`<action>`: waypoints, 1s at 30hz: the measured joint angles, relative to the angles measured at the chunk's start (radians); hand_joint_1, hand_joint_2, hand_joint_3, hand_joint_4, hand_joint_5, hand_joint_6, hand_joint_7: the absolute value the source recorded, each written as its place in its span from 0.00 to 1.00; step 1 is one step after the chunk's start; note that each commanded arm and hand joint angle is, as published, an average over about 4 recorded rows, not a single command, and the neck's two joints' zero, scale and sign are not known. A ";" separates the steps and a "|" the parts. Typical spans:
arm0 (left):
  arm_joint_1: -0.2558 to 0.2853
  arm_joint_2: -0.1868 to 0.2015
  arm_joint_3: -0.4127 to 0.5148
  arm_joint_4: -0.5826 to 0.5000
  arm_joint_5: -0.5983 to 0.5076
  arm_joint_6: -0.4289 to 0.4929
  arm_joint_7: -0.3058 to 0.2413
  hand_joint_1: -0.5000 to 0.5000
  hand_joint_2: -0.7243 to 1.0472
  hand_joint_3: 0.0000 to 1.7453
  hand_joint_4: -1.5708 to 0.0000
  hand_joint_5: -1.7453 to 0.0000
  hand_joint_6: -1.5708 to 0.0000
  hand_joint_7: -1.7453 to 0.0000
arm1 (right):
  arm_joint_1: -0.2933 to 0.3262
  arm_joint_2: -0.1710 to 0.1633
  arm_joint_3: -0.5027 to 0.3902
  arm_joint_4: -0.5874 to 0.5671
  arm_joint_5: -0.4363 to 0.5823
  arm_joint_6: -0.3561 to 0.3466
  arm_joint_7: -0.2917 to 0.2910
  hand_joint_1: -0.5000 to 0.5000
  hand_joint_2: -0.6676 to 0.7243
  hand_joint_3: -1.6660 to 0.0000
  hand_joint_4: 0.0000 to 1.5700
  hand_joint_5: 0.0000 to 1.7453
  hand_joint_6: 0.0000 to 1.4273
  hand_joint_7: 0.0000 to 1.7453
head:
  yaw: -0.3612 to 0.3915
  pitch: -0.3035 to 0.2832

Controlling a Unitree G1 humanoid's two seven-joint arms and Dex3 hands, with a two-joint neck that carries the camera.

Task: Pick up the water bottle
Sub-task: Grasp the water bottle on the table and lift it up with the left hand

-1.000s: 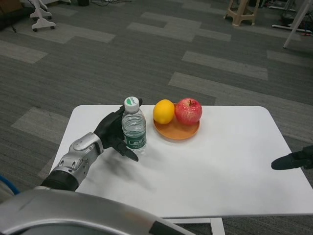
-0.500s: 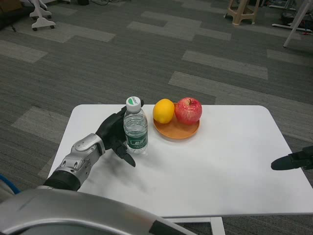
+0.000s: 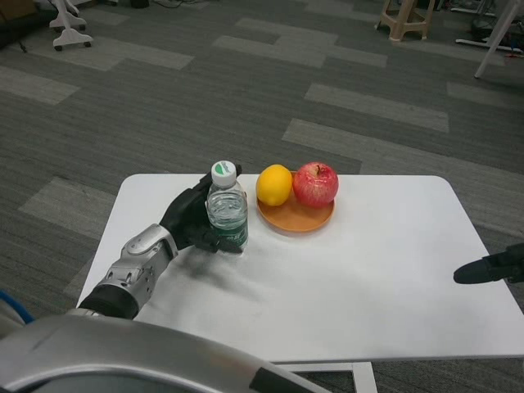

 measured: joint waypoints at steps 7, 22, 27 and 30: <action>-0.011 -0.010 -0.018 0.035 -0.059 -0.106 0.030 0.66 1.00 0.15 1.00 0.09 1.00 0.33 | 0.000 0.000 0.000 0.000 0.000 0.000 0.000 0.25 1.00 1.00 0.00 0.00 0.00 0.00 | 0.001 -0.002; -0.017 -0.006 -0.031 0.048 -0.027 -0.138 0.025 0.64 0.95 0.25 0.91 0.00 0.92 0.04 | 0.000 0.001 0.000 0.000 0.000 0.000 0.000 0.27 1.00 1.00 0.00 0.00 0.00 0.00 | 0.013 -0.013; -0.014 -0.001 -0.034 0.034 -0.061 -0.098 -0.014 0.64 0.95 0.25 0.88 0.00 0.87 0.04 | 0.000 0.001 0.000 0.000 0.000 0.000 0.000 0.27 1.00 1.00 0.00 0.00 0.00 0.00 | 0.014 -0.014; -0.001 0.013 -0.036 -0.007 -0.104 -0.042 -0.028 0.64 0.95 0.25 0.84 0.00 0.84 0.04 | 0.001 0.001 0.000 0.000 0.000 0.000 -0.001 0.25 1.00 1.00 0.00 0.00 0.00 0.00 | 0.015 -0.014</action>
